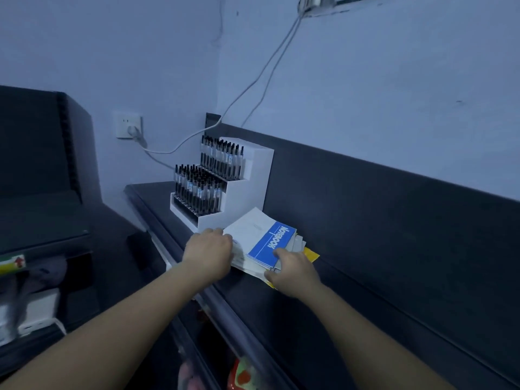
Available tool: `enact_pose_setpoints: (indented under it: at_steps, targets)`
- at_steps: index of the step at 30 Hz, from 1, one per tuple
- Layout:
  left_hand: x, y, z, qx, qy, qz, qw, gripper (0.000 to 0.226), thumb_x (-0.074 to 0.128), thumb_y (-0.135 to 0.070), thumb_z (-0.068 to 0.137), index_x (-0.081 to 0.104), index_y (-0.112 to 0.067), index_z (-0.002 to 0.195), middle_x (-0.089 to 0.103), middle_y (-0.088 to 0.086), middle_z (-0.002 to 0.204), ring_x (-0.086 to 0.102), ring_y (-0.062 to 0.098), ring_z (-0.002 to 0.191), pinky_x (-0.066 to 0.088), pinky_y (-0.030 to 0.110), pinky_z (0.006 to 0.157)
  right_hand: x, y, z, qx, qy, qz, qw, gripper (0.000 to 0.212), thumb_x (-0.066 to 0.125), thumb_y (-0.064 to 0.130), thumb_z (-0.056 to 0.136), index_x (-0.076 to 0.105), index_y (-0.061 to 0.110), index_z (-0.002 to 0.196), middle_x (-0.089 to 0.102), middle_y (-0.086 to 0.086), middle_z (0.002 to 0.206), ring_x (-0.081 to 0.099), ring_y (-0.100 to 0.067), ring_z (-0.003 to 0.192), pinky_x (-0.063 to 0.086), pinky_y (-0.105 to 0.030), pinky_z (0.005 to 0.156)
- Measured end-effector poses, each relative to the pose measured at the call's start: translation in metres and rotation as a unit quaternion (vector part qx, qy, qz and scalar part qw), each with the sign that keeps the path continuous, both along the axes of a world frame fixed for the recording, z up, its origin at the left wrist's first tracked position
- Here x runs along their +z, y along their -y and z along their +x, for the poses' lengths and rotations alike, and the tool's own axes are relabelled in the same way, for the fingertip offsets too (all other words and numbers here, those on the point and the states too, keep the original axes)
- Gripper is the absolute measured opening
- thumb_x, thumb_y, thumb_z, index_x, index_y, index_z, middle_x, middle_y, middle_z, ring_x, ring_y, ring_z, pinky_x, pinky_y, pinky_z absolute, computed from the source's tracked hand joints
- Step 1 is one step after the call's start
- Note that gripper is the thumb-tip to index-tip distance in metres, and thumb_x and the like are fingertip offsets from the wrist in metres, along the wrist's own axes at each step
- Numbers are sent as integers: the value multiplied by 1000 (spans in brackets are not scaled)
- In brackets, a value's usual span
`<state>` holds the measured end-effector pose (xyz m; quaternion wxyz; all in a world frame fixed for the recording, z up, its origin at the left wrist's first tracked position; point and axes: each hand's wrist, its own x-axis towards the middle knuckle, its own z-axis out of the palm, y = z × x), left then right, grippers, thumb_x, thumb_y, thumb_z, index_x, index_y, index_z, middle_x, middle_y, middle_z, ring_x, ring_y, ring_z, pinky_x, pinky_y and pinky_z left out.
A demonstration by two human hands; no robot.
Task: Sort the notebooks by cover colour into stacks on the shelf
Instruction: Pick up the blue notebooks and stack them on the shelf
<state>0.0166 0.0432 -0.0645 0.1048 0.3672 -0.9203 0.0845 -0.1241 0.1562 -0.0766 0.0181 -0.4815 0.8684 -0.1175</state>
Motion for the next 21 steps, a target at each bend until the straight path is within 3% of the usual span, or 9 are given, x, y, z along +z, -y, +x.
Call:
enact_pose_setpoints:
  at_steps: [7,10,16,21]
  targets:
    - [-4,59,-30,-35,-12,80,996,39,43,-31,98,44,-7,129,49,12,128,49,29,119,43,40,93,-3,34,-7,-52,57,-16,997,64,65,35,84,39,24,141,58,-4,126,53,-23,114,51,-36,88]
    - [-6,79,-40,-38,-43,154,986,40,51,-33,96,47,-3,122,52,15,123,54,31,111,45,38,89,-4,43,-6,-63,74,-26,995,66,65,22,83,37,25,143,52,-3,135,51,-23,120,50,-36,93]
    - [-8,107,-47,0,-151,272,950,33,60,-31,91,53,-5,111,62,11,107,56,26,88,46,31,71,-7,52,-8,-58,119,-38,990,66,59,17,87,32,27,146,48,-5,142,47,-25,126,45,-37,100]
    - [-2,113,-50,-8,-172,287,942,30,60,-22,92,53,-1,112,62,15,107,54,27,82,48,32,69,-3,54,-11,-60,164,-46,984,71,60,12,86,27,24,148,46,-3,145,46,-24,129,44,-38,102]
